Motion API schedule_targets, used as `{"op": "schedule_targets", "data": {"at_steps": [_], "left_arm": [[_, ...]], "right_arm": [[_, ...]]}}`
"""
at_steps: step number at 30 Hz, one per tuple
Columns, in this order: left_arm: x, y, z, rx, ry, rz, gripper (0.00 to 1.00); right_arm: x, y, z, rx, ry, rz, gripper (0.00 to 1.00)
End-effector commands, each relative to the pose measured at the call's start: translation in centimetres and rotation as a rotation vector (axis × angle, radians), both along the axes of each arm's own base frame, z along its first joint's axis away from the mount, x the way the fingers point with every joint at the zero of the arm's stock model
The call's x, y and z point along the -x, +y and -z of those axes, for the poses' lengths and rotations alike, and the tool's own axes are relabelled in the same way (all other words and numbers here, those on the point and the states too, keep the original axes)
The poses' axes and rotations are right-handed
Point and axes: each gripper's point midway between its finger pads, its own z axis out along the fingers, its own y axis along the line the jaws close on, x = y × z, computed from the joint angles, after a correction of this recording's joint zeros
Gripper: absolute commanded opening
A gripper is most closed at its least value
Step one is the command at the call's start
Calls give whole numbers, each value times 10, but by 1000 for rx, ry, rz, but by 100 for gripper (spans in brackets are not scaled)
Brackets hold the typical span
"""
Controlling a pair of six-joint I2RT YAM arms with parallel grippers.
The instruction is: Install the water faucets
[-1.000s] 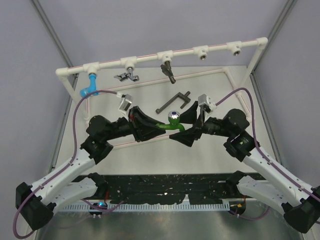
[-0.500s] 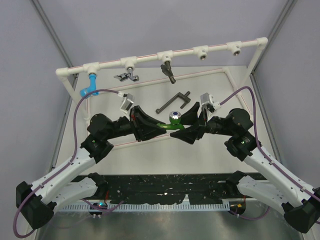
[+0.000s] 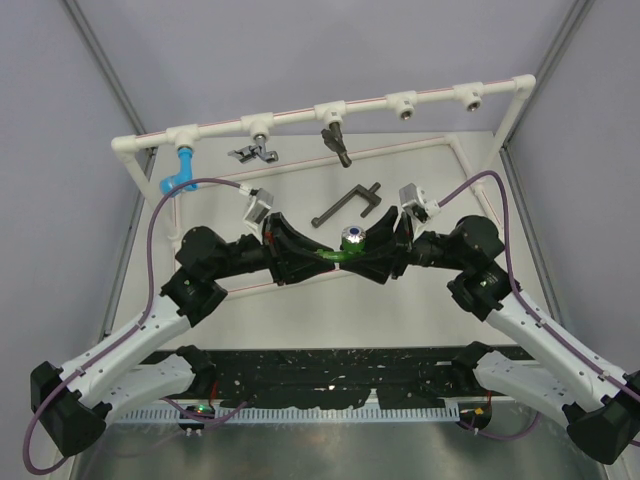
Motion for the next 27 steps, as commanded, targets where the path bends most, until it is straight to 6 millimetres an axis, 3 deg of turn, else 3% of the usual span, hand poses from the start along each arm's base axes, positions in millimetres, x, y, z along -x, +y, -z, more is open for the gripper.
{"op": "schedule_targets", "data": {"at_steps": [1,9,10,13,15,20,22,27], "left_arm": [[6,3,-26,46,-81,11,0],[10,6,-34,60,-103,8,2],[10,7,-34,60,-105,4,6],[10,9,-36,64,-109,-8,7],[9,9,-38,72,-110,-12,0],[6,7,-45,122,-99,-20,0],[6,6,-49,137,-101,-28,0],[4,8,-56,173,-103,-54,0]], "right_arm": [[8,-1,-32,-62,-65,-24,42],[3,0,-24,-34,-34,-10,5],[3,0,-22,-33,-30,-9,5],[1,-1,-20,-32,-18,12,5],[1,-1,-20,-33,-10,13,5],[2,0,-24,-59,12,1,5],[2,1,-25,-68,18,-1,15],[1,0,-22,-83,37,12,25]]}}
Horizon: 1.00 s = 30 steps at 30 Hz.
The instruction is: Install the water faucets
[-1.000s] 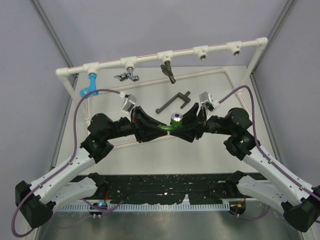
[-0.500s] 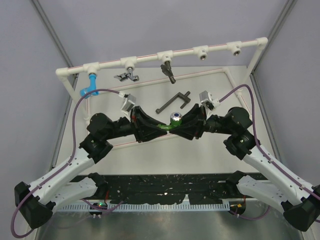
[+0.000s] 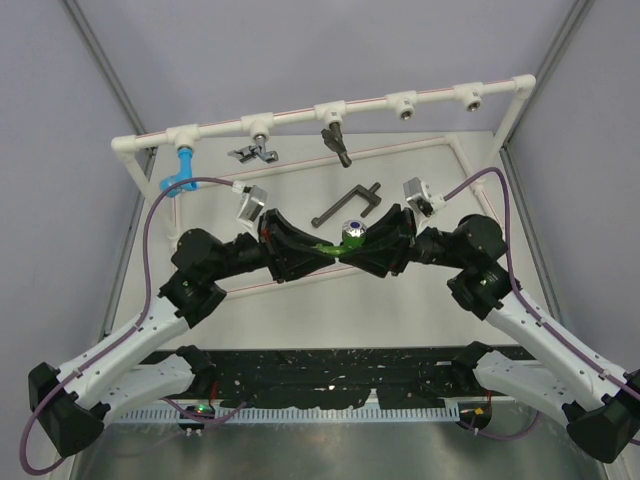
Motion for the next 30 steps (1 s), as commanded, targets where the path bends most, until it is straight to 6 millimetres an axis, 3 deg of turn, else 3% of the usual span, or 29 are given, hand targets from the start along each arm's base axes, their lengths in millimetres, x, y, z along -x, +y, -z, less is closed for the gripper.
{"op": "schedule_targets", "data": {"at_steps": [1,6,14,25,30], "left_arm": [[6,7,-41,129,-94,-18,0],[9,4,-41,139,-88,-5,0],[11,3,-42,145,-86,0,0],[11,0,-35,133,-77,5,0],[11,0,-31,122,-71,3,0]], "right_arm": [[1,-1,-9,-49,3,11,27],[3,-1,-9,-72,19,-4,32],[2,-1,-13,-86,13,1,49],[5,-4,-26,-113,-10,0,56],[7,-5,-35,-131,-21,6,66]]}}
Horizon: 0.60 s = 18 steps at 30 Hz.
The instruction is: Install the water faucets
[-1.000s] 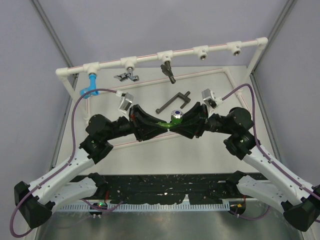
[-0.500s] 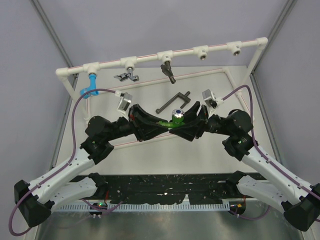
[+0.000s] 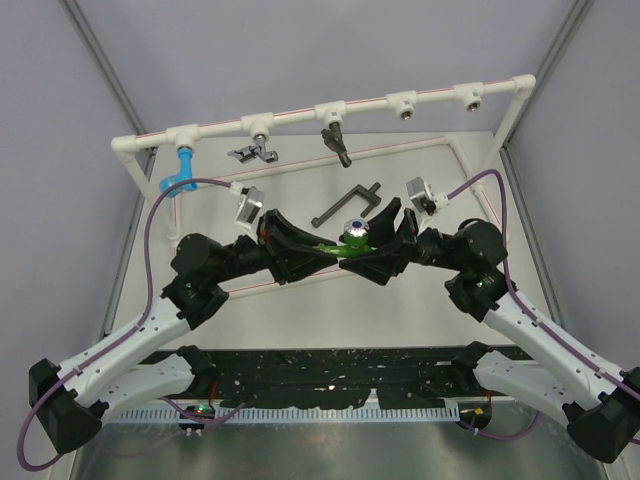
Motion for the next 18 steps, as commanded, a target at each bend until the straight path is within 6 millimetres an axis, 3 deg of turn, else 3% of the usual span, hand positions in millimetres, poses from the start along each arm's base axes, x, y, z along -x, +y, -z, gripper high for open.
{"op": "schedule_targets", "data": {"at_steps": [1,8,12,14,18], "left_arm": [[5,3,-14,49,-49,0,0],[9,2,-20,61,-60,9,0],[11,1,-20,60,-61,18,0],[10,1,-18,55,-56,18,0],[11,3,-20,51,-65,7,0]], "right_arm": [[6,-6,-31,-71,-70,10,66],[5,-4,-33,-79,-62,5,66],[5,-3,-33,-84,-63,1,62],[4,-3,-32,-81,-58,1,53],[0,-2,-25,-59,-51,16,26]]}}
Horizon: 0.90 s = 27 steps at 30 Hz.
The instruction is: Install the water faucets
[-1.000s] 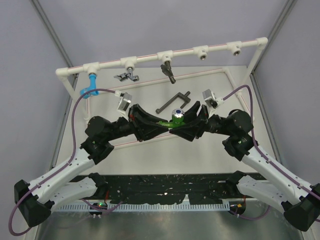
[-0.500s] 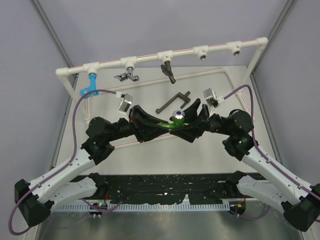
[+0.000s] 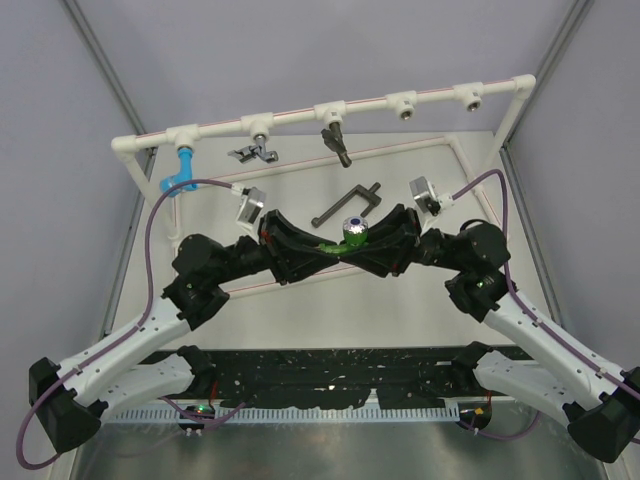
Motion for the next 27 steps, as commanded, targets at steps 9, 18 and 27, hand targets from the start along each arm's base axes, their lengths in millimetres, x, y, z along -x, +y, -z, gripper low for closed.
{"op": "schedule_targets", "data": {"at_steps": [9,18,27], "left_arm": [[-6,30,-20,-68,-110,-192,81],[-65,169,-5,-499,-48,-942,100],[-84,303,-14,-771,223,-1489,100]], "right_arm": [[-24,-14,3,57,-73,208,5],[-57,-44,15,198,-108,493,5],[-82,-83,16,228,-160,758,5]]}}
